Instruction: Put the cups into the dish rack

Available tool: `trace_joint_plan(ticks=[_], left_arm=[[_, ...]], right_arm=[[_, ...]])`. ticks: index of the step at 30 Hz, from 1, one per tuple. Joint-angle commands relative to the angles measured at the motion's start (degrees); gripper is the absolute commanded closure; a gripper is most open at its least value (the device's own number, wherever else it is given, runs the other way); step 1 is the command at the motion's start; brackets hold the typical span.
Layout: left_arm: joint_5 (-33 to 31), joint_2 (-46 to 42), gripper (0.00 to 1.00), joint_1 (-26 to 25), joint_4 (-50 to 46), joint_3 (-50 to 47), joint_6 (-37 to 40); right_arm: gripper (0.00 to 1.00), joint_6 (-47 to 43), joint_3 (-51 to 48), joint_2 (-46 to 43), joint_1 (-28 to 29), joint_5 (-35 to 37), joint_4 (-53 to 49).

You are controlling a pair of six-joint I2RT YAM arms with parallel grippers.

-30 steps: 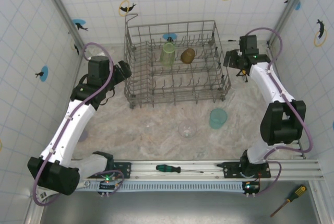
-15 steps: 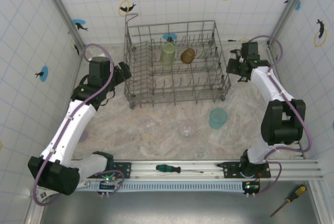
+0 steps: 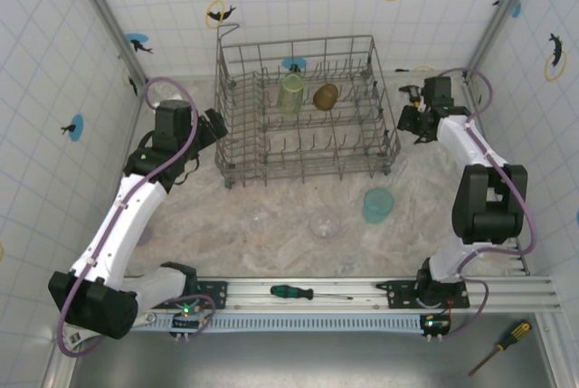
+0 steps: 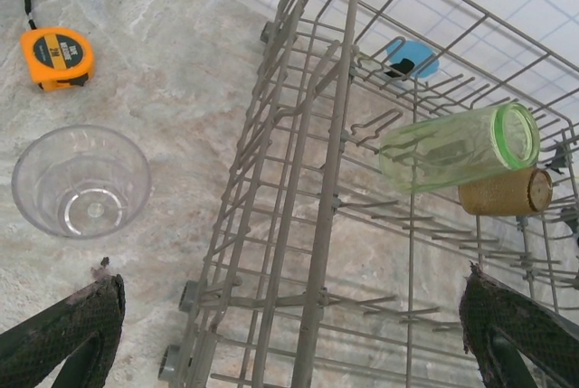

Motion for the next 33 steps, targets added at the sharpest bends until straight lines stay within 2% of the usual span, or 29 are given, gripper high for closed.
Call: trace_joint_plan(ticks=[1, 13, 20, 27, 30, 33], left_arm=[[-0.8, -1.0, 0.02, 0.2, -0.2, -1.0, 1.1], [-0.1, -1.0, 0.03, 0.2, 0.1, -0.6, 1.0], [-0.3, -1.4, 0.02, 0.3, -0.5, -0.4, 1.1], [-0.9, -1.4, 0.02, 0.3, -0.5, -0.4, 1.3], [-0.6, -1.3, 0.02, 0.3, -0.5, -0.5, 1.3], [-0.7, -1.3, 0.02, 0.3, -0.3, -0.9, 1.3]], right_arm=[[0.33, 0.3, 1.9, 3.0, -0.2, -1.4, -1.0], [0.55, 0.4, 5.6, 9.4, 0.0, -1.2, -1.4], [0.75, 0.3, 6.5, 11.6, 0.1, -1.3, -1.7], [0.89, 0.4, 7.1, 12.9, 0.3, -1.8, -2.3], [0.99, 0.5, 7.1, 12.4, 0.4, -1.9, -2.5], [1.0, 0.4, 7.0, 11.4, 0.9, -1.6, -2.7]])
